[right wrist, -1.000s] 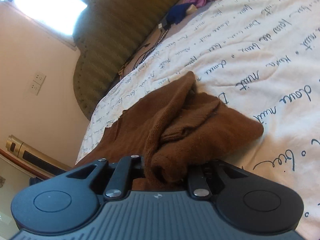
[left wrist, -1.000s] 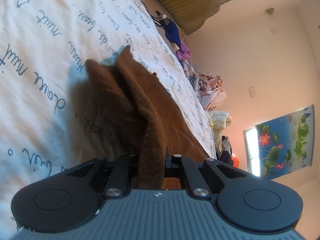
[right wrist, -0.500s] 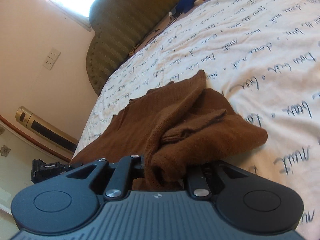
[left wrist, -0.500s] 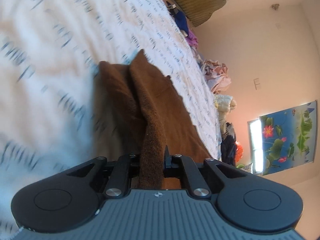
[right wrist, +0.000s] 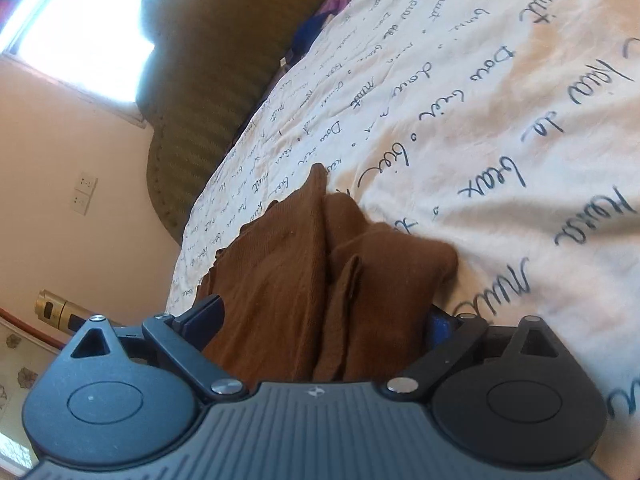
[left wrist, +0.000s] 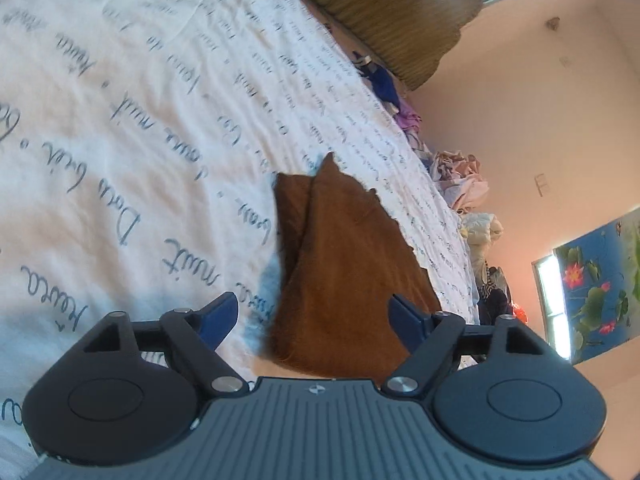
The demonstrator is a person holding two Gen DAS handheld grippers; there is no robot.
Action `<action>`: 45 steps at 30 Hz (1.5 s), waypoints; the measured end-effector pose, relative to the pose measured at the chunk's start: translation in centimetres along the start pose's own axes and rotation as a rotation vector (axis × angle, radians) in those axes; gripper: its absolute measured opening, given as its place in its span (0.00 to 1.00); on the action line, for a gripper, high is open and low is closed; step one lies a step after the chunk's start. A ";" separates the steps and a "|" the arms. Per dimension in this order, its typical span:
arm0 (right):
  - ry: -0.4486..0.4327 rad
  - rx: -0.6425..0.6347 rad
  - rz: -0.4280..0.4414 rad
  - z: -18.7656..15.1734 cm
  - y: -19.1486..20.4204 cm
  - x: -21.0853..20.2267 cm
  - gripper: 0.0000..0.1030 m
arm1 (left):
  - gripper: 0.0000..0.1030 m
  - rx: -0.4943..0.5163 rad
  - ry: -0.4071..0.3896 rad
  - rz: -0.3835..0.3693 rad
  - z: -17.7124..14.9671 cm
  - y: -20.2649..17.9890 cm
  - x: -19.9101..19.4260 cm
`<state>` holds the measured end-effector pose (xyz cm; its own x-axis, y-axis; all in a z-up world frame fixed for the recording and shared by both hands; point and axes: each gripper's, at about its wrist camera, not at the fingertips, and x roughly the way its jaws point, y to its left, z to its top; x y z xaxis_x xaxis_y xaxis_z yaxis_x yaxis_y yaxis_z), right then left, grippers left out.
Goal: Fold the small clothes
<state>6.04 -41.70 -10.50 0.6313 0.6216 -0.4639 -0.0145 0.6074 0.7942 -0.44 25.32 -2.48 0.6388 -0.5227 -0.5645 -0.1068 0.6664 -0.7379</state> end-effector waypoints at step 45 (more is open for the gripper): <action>-0.002 -0.872 -0.493 -12.2 12.0 5.9 1.00 | 1.00 0.600 -0.079 0.498 -10.9 -8.2 13.1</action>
<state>0.11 -24.71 -8.52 0.7209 0.2020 -0.6629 -0.3137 0.9481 -0.0522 0.53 7.20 -7.86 0.6785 -0.0619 -0.7320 0.0201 0.9976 -0.0657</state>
